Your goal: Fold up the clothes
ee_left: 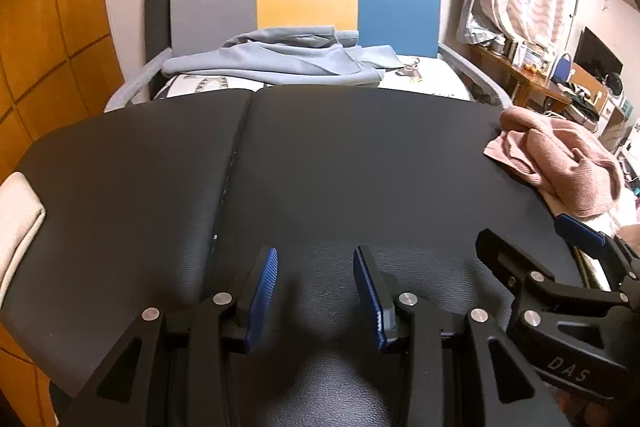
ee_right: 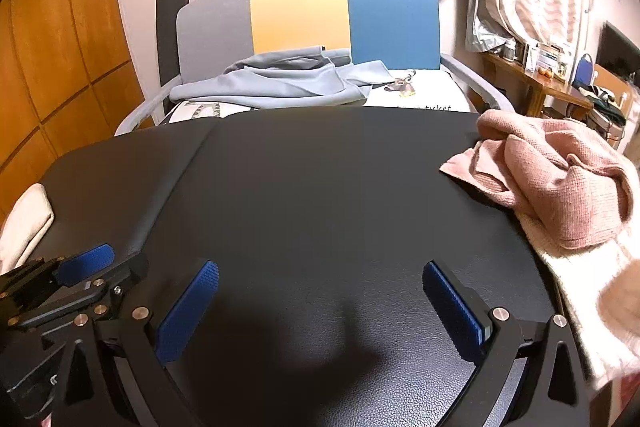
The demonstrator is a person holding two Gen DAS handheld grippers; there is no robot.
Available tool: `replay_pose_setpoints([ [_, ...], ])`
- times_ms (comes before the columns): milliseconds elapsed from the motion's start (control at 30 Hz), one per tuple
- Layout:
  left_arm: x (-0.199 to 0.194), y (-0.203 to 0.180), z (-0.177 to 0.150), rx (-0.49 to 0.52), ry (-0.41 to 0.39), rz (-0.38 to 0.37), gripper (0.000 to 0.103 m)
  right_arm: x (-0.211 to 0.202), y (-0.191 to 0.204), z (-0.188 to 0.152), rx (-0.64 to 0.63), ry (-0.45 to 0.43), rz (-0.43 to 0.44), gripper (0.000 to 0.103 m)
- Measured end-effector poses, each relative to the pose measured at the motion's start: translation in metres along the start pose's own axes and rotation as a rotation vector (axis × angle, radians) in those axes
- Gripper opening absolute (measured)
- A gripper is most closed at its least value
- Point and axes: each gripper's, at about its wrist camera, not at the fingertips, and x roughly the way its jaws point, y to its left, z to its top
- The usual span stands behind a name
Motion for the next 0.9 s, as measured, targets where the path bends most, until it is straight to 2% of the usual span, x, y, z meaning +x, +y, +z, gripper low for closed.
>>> replay_pose_setpoints([
  [267,0.007,0.001,0.0,-0.035,0.046,-0.027,0.04,0.005,-0.003,-0.003,-0.009,-0.001,-0.008,0.103],
  [533,0.015,-0.01,-0.005,-0.004,0.085,0.006,0.04,0.004,-0.006,-0.003,-0.015,0.004,-0.024,0.103],
  [900,0.024,-0.027,-0.009,0.055,0.122,0.003,0.04,0.002,-0.054,0.002,0.07,-0.005,-0.097,0.103],
])
